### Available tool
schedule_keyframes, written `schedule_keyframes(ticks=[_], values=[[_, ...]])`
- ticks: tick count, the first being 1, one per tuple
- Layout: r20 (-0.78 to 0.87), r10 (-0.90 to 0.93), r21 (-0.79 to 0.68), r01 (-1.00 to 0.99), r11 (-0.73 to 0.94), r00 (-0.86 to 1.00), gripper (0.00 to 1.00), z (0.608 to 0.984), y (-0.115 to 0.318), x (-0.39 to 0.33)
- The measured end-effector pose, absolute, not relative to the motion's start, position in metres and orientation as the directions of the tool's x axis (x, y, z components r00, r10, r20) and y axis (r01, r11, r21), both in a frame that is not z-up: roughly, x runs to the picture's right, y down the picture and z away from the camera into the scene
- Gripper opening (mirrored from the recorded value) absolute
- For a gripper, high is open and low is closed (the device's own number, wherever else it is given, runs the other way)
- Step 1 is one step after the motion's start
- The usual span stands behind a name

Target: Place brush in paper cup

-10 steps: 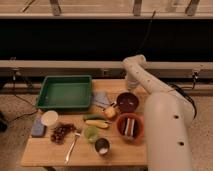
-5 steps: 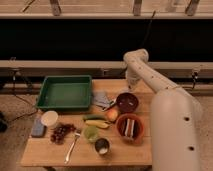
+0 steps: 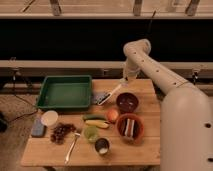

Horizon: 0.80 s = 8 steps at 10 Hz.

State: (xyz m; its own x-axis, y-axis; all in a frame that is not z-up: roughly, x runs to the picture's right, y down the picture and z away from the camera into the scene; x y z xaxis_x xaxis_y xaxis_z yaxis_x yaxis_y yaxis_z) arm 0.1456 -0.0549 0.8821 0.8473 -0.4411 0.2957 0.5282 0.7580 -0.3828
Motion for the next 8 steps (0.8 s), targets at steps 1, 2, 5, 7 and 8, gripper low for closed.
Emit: schedule_keyframes(ticks=[1, 2, 5, 7, 8], values=[[0.299, -0.453, -0.357, 0.538, 0.763, 0.840, 0.00, 0.870, -0.064, 0.140], [0.301, -0.467, -0.328, 0.550, 0.768, 0.832, 0.00, 0.855, -0.073, 0.134], [0.303, -0.514, -0.249, 0.588, 0.770, 0.802, 0.00, 0.811, -0.090, 0.122], [0.294, -0.559, -0.213, 0.623, 0.753, 0.775, 0.00, 0.786, -0.075, 0.109], [0.291, -0.575, -0.207, 0.637, 0.743, 0.765, 0.00, 0.780, -0.065, 0.104]])
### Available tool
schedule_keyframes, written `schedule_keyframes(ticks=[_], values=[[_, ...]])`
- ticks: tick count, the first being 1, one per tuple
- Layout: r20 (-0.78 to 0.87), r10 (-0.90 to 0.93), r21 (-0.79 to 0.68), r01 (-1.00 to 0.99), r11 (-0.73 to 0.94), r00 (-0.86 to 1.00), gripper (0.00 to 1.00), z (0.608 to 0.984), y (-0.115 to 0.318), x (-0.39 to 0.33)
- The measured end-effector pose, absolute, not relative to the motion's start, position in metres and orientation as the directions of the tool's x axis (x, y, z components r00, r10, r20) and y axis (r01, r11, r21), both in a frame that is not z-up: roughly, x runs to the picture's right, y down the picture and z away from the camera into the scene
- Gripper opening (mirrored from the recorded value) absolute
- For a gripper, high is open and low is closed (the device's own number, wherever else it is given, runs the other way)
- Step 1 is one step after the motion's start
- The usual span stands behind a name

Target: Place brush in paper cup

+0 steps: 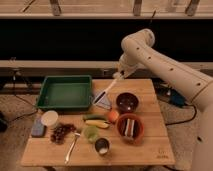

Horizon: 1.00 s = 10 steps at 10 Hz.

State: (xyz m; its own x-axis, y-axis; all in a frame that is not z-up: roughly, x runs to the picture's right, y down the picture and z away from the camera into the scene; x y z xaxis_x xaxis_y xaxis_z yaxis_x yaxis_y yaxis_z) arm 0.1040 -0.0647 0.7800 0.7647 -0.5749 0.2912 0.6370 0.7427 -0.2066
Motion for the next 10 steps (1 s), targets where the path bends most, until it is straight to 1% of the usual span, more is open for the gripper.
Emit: schedule_keyframes(ticks=[1, 5, 8, 10], values=[[0.286, -0.595, -0.204, 0.655, 0.728, 0.751, 0.00, 0.777, -0.049, 0.094], [0.326, -0.615, -0.215, 0.690, 0.691, 0.718, 0.00, 0.792, -0.013, 0.034], [0.394, -0.608, -0.231, 0.714, 0.660, 0.689, 0.00, 0.789, 0.005, 0.001], [0.408, -0.604, -0.238, 0.718, 0.654, 0.685, 0.00, 0.785, 0.009, -0.002]])
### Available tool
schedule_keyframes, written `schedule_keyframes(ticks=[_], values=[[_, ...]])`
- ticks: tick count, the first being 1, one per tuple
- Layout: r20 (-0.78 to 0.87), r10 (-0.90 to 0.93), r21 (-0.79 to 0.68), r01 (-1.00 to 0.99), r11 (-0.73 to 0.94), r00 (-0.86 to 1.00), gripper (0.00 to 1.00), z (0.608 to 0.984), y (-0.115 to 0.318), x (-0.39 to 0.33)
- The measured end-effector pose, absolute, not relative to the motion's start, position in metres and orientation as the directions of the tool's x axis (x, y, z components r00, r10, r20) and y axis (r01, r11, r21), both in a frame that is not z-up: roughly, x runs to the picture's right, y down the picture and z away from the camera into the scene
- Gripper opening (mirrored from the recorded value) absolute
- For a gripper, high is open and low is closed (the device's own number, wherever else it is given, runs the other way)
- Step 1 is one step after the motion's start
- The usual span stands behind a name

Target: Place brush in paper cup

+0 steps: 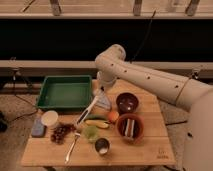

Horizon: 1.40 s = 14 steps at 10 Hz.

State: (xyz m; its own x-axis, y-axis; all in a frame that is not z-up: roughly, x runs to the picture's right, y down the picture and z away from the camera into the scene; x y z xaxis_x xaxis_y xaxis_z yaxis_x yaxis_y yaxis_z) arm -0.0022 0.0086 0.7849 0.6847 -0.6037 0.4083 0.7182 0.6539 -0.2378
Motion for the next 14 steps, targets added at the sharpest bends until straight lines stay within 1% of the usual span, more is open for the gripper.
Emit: schedule_keyframes(ticks=[4, 6, 7, 9, 11, 14], values=[[0.405, -0.604, -0.243, 0.718, 0.653, 0.686, 0.00, 0.786, 0.010, 0.000], [0.402, -0.611, -0.221, 0.720, 0.658, 0.682, 0.00, 0.779, 0.003, -0.003], [0.414, -0.615, -0.197, 0.725, 0.660, 0.671, 0.00, 0.766, -0.008, -0.011], [0.448, -0.628, -0.157, 0.747, 0.646, 0.636, 0.00, 0.752, -0.019, -0.043], [0.478, -0.650, -0.114, 0.776, 0.621, 0.591, 0.00, 0.748, -0.022, -0.080], [0.515, -0.675, -0.072, 0.812, 0.579, 0.527, 0.00, 0.759, -0.024, -0.126]])
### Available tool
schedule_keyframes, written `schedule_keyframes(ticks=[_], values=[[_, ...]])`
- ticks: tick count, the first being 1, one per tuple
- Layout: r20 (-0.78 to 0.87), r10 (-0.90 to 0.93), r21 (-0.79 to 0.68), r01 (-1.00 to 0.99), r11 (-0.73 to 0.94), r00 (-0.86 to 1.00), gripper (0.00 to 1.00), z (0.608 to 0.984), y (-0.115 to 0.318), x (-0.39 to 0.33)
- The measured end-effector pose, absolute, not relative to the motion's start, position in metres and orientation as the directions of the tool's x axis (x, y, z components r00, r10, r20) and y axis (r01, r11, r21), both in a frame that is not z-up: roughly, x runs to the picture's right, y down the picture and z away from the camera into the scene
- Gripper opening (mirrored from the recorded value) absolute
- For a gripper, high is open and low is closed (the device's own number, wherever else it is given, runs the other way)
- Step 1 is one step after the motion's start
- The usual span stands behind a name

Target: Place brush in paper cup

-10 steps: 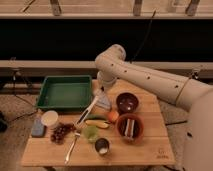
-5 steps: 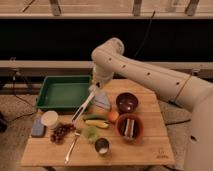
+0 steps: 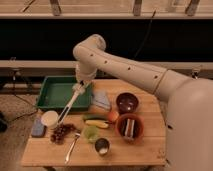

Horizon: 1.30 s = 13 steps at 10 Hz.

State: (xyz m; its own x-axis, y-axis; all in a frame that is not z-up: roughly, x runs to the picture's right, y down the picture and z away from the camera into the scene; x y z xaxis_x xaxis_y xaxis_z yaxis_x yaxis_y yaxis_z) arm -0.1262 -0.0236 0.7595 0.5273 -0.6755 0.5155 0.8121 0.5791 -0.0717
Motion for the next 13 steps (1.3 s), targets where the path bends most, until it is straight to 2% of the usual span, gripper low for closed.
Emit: schedule_keyframes(ticks=[4, 9, 13], values=[[0.524, -0.705, -0.024, 0.835, 0.549, 0.478, 0.00, 0.770, -0.029, -0.168], [0.473, -0.747, 0.013, 0.845, 0.535, 0.466, 0.00, 0.768, -0.050, -0.178], [0.435, -0.771, 0.037, 0.846, 0.532, 0.466, 0.00, 0.768, -0.051, -0.189]])
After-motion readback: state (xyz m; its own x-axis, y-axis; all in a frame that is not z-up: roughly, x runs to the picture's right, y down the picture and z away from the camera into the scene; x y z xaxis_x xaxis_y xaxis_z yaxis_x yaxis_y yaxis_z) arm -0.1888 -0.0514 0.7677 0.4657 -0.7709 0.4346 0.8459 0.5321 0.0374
